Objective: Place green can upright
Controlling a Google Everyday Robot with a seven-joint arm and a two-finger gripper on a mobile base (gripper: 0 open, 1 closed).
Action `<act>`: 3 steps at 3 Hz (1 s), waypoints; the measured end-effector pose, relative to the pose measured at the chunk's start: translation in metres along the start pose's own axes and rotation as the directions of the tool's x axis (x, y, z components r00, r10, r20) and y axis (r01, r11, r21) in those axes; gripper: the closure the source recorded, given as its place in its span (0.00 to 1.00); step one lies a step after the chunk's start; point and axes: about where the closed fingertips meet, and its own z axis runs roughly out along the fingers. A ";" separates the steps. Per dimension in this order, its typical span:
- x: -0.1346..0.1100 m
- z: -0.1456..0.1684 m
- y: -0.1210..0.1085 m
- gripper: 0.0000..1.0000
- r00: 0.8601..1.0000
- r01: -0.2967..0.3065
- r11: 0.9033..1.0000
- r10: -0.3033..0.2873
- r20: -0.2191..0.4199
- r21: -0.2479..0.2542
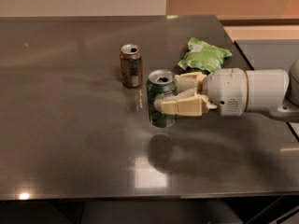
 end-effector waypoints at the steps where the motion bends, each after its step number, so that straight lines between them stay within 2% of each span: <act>1: 0.010 -0.007 -0.003 1.00 0.999 0.032 0.999 -0.032 0.016 -0.017; 2: 0.021 -0.014 -0.003 1.00 0.998 0.056 0.998 -0.056 0.025 -0.029; 3: 0.027 -0.022 -0.002 1.00 0.997 0.057 0.998 -0.055 0.051 -0.035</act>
Offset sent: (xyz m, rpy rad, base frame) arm -0.0048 -0.0342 -0.0294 0.0186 -0.0806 0.0492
